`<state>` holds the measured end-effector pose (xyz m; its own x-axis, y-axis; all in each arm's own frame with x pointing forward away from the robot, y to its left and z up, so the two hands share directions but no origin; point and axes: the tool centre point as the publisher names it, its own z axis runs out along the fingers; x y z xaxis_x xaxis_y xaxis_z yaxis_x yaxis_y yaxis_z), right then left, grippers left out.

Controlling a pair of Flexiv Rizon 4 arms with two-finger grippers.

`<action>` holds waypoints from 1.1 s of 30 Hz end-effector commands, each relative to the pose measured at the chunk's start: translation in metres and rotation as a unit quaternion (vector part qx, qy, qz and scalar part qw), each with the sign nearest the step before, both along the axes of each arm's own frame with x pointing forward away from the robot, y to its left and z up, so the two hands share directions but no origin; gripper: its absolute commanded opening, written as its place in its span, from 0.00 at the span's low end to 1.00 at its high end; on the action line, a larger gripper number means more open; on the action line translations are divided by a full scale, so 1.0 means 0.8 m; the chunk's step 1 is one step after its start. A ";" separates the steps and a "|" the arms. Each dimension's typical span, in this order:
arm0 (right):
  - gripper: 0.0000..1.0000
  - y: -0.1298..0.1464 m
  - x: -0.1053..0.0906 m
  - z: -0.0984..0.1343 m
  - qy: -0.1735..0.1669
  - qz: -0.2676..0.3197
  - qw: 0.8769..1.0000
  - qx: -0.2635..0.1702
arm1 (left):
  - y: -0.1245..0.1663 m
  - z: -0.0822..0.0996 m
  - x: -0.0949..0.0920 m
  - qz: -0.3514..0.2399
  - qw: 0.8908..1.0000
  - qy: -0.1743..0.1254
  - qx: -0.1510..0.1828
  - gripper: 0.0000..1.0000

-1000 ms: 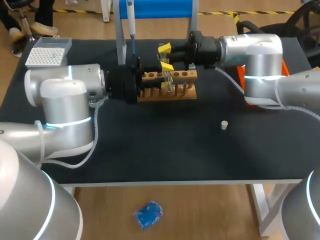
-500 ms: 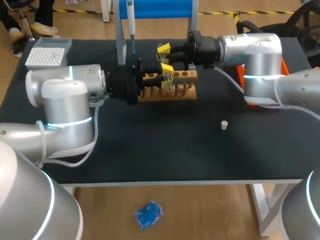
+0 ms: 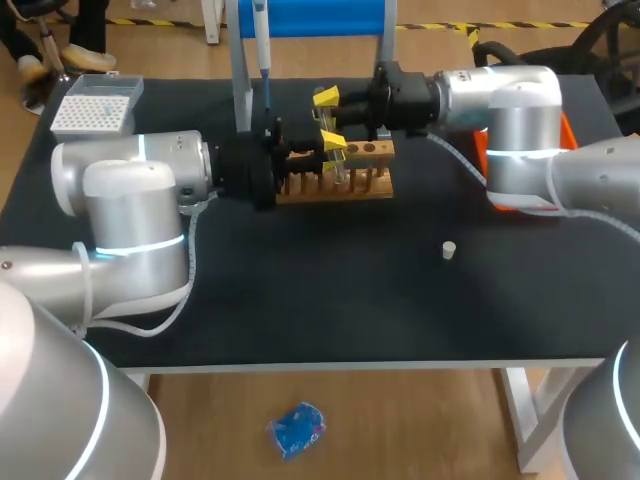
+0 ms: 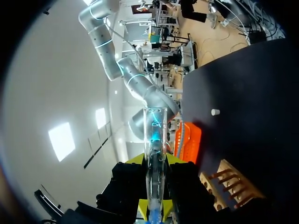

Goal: Invert the test tube, pick up the pipette, mount the tip to pipette, aspirate from beaker and dispense into the tube, eject the tip, return the pipette, and cap with the stopper.

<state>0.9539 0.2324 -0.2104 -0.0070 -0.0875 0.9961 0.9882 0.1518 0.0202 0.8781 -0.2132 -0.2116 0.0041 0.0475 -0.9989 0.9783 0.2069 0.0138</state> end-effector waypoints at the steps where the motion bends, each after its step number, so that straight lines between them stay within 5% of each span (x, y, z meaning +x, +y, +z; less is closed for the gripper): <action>1: 1.00 -0.001 0.002 0.002 -0.008 -0.009 1.000 -0.001 | 0.000 0.004 0.000 0.000 1.000 0.017 0.001 0.00; 11: 1.00 -0.033 0.007 0.009 -0.088 -0.044 0.995 -0.030 | 0.019 0.016 0.003 0.044 0.995 0.083 -0.024 0.00; 16: 1.00 -0.051 0.009 0.020 -0.241 -0.058 0.968 -0.046 | 0.031 0.026 0.006 0.082 0.984 0.154 -0.044 0.00; 18: 1.00 -0.057 0.007 0.026 -0.318 -0.050 0.946 -0.045 | 0.036 0.030 0.009 0.099 0.969 0.211 -0.081 0.00; 20: 1.00 -0.062 0.006 0.031 -0.370 -0.045 0.927 -0.031 | 0.041 0.031 0.009 0.119 0.952 0.274 -0.073 0.00; 33: 1.00 -0.062 0.006 0.031 -0.370 -0.045 0.927 -0.031 | 0.045 0.034 0.009 0.136 0.952 0.266 -0.066 0.00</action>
<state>0.9589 0.1826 -0.1857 -0.6950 0.0037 0.7190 0.7162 0.0918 0.6918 0.8868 -0.1740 -0.1851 -0.5019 -0.1464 -0.8525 0.7569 0.4026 -0.5147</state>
